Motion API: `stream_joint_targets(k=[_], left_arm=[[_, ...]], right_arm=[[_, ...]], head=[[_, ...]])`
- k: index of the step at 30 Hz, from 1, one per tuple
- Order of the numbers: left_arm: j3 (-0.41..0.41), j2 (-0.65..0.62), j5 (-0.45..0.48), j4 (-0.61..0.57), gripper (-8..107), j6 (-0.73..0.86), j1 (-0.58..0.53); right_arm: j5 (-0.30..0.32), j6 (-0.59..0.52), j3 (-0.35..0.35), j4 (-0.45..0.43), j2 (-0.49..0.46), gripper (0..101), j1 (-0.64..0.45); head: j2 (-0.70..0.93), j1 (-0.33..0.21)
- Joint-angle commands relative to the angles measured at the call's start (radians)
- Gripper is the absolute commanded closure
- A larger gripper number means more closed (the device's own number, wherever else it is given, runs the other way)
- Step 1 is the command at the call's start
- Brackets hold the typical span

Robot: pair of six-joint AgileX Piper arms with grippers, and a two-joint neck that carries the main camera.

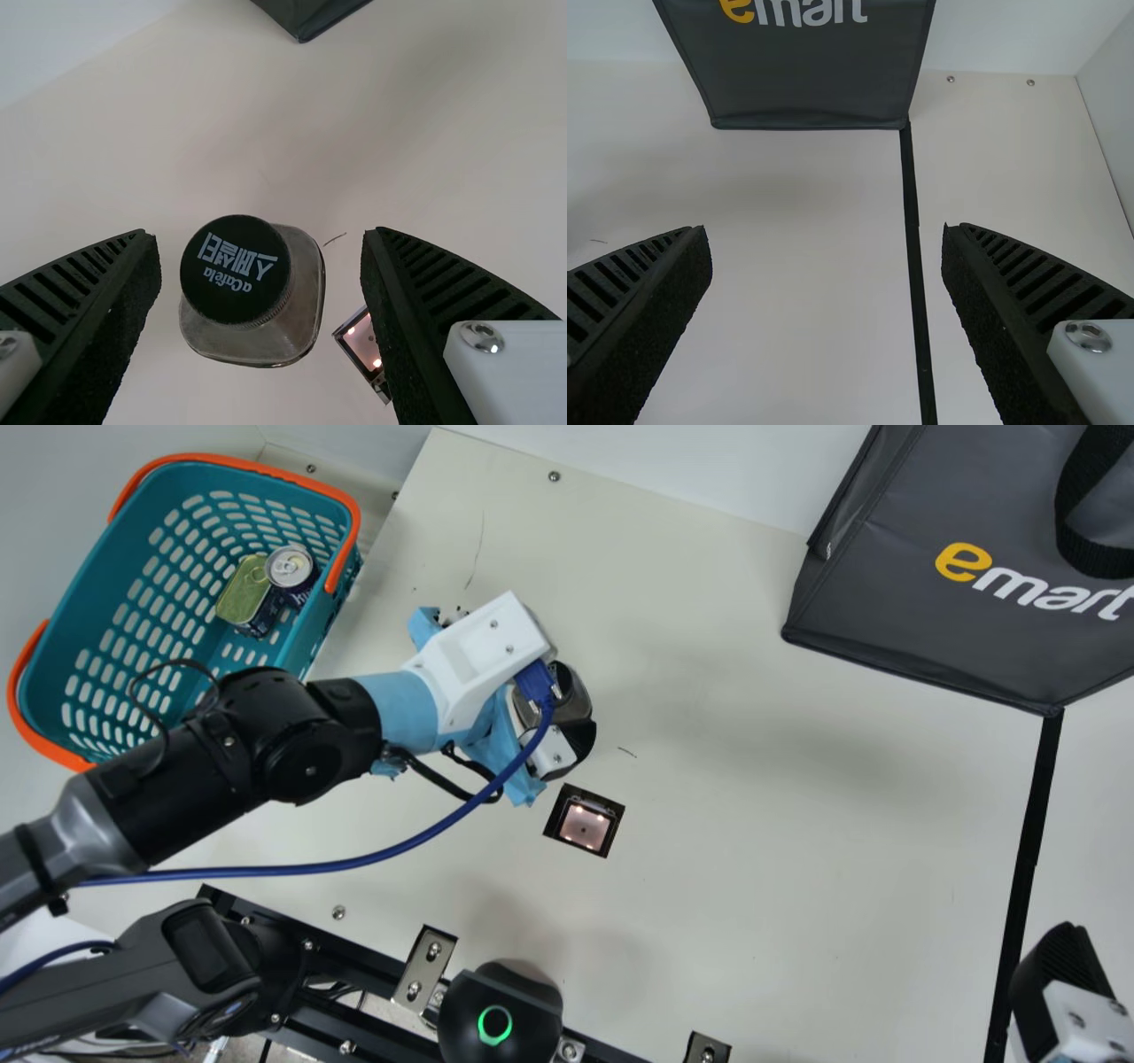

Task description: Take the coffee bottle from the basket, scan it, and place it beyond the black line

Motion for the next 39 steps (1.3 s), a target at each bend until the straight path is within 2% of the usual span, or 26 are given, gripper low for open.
stream_joint_targets(k=[1,16,23,39], left_arm=[[-0.005,-0.003,0.005,0.002,9,-0.006,0.0],[-0.039,-0.052,0.042,0.073,9,-0.095,0.075],[-0.036,-0.092,0.043,0.07,9,-0.121,0.132],[0.028,-0.184,-0.049,0.05,9,-0.069,0.288]], right_arm=[[0.0,0.0,0.0,0.0,0.0,10,0.0],[0.0,0.0,0.0,0.0,0.0,10,0.0],[0.002,0.0,0.0,0.0,0.0,10,0.0],[0.002,0.0,0.0,0.0,0.0,10,0.0]], head=[[0.002,-0.027],[0.002,-0.027],[0.002,-0.027],[0.002,-0.027]])
